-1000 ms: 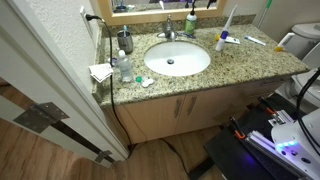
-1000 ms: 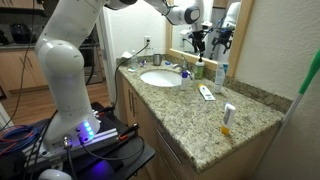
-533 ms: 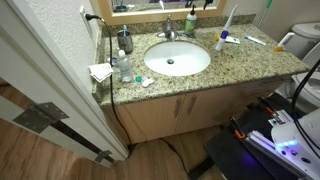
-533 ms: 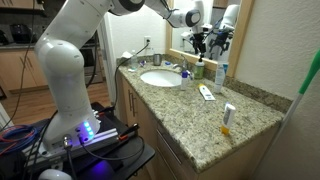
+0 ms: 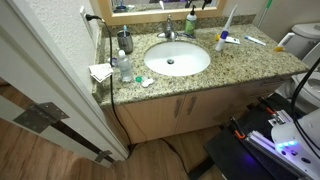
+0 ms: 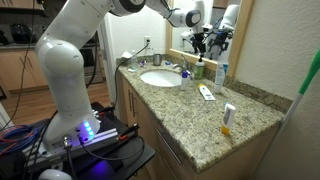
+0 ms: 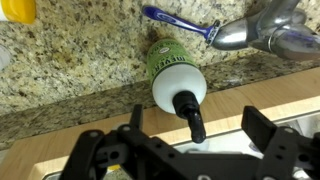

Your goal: Move the pump bottle forwards

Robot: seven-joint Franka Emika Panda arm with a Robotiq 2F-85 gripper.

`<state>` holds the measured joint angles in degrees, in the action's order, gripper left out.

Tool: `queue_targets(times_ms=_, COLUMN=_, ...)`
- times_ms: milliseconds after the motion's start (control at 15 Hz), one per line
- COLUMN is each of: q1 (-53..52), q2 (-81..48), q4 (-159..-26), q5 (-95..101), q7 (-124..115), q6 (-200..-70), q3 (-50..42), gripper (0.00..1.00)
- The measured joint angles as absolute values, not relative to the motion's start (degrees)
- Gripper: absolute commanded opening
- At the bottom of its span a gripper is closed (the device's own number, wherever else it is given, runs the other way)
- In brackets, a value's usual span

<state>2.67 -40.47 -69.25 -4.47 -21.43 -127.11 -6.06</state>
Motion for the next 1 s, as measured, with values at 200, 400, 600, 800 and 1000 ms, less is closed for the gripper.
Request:
queue_targets(times_ms=200, q1=2.6, q2=-42.1, q4=-67.4, q5=-3.6, q7=-21.5, q6=-127.3, q3=-6.5, gripper=1.00)
queue_targets(times_ms=400, q1=2.6, q2=-42.9, q4=-66.6, q5=-3.3, q7=-21.5, q6=-127.6, q3=-6.7, gripper=1.00)
queue_targets(times_ms=600, q1=2.6, q2=-42.9, q4=-66.6, q5=-3.3, q7=-21.5, q6=-127.6, q3=-6.7, gripper=1.00)
queue_targets(times_ms=800, q1=2.6, q2=-43.4, q4=-66.5, q5=-3.3, q7=-21.6, q6=-127.9, q3=-6.7, gripper=1.00)
queue_targets(times_ms=1000, q1=2.6, q2=-45.1, q4=-65.4, q5=-3.2, q7=-21.7, q6=-128.3, q3=-6.7, gripper=1.00)
